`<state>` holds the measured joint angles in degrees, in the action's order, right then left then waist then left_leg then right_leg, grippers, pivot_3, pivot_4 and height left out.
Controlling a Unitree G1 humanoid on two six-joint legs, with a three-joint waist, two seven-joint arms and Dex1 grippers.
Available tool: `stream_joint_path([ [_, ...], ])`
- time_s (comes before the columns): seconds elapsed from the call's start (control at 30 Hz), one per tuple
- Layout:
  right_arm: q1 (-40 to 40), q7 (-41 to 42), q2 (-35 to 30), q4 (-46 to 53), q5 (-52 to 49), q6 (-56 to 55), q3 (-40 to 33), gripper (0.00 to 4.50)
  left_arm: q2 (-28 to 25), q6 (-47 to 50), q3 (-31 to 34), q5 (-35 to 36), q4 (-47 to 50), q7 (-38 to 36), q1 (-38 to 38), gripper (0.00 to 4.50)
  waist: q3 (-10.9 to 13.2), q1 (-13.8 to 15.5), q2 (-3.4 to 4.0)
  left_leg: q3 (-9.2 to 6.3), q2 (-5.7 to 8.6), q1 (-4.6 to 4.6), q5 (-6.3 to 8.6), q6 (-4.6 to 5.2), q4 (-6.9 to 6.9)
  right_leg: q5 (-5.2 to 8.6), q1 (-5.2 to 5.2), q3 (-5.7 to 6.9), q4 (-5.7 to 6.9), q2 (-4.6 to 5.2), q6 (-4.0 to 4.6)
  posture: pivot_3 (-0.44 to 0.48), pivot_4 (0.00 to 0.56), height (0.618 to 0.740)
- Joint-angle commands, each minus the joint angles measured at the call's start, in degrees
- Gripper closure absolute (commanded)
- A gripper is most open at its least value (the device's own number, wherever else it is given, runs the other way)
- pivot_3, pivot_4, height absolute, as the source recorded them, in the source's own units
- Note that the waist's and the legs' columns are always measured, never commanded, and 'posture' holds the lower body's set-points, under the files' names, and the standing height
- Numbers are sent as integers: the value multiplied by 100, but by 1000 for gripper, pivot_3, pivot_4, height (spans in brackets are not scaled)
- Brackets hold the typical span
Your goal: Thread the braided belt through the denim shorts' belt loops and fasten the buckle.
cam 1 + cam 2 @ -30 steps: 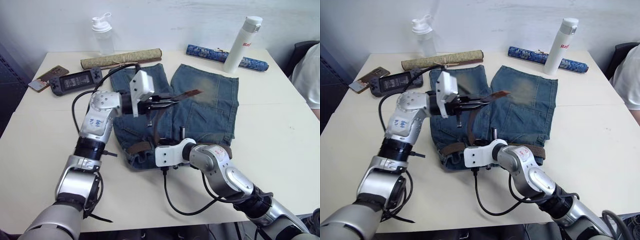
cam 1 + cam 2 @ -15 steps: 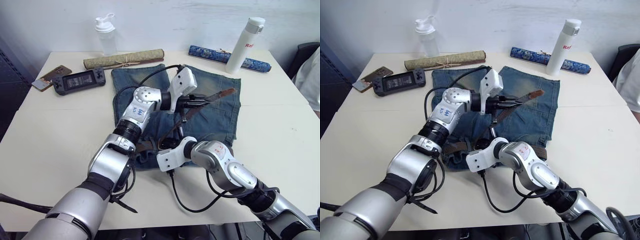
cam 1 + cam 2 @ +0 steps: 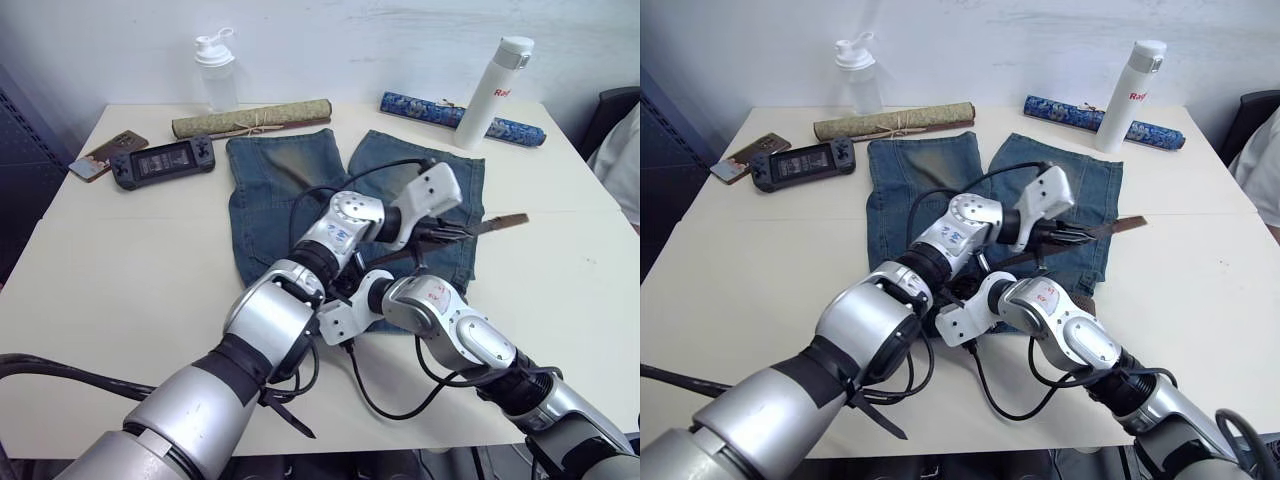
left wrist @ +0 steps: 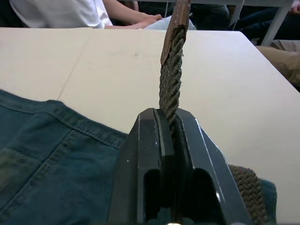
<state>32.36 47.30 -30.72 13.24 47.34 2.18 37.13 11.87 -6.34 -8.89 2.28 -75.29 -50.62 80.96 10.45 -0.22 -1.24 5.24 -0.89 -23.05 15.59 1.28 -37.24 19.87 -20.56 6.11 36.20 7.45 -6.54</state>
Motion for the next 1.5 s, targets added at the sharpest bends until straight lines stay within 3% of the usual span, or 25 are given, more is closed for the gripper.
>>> stream_joint_path([
  [0.03,-416,632,296,-515,-222,-584,925,4421,908,-441,227,121,320,29,627,4500,-6,15,6,0,0,1,0,0,0,0,1,0,-1,0,0,0,150,717],
  [0.37,-445,733,427,-617,-208,-771,867,4421,1697,-479,360,152,336,180,1006,4500,-26,20,28,-3,2,2,2,3,-2,0,7,3,-6,4,0,0,150,717],
  [0.53,-460,691,417,-669,-267,-754,790,4421,1514,-576,555,221,385,174,1063,4500,-29,20,33,-3,3,2,2,3,-2,0,8,3,-6,4,0,0,150,717],
  [0.67,-599,513,506,-646,-321,-433,503,4421,735,-886,614,35,422,314,804,4500,-31,23,35,-4,3,2,2,3,-2,0,8,4,-6,5,0,0,150,717],
  [0.83,-827,16,582,-497,-210,79,-266,4421,-942,-1204,754,-140,539,459,23,4500,-35,-6,41,-3,3,2,2,3,-3,0,5,3,-2,5,0,0,150,717],
  [0.93,-1049,-173,620,-301,-297,276,-656,4421,-1681,-1255,860,-83,876,320,-545,4500,-34,-25,44,-1,-1,4,-2,-4,7,1,-7,1,14,2,1,0,150,717],
  [1.0,-1195,-370,673,-191,-373,391,-907,4421,-2035,-1146,936,9,1402,216,-1039,4500,-33,-1,43,-2,-2,-2,-3,-4,4,1,-11,4,35,1,2,0,150,717],
  [1.27,-1481,-604,1398,766,-1363,1739,-2178,4421,-3144,335,1014,88,5505,540,-3890,4500,-25,15,42,-12,3,-19,1,5,-7,0,-6,12,32,9,0,0,150,717],
  [1.5,-1408,-317,1424,1631,-2112,2823,-2778,4421,-3620,946,899,-65,7119,816,-4850,4500,-20,62,41,-17,6,-26,3,9,-7,-1,-8,11,29,12,-1,0,150,717],
])
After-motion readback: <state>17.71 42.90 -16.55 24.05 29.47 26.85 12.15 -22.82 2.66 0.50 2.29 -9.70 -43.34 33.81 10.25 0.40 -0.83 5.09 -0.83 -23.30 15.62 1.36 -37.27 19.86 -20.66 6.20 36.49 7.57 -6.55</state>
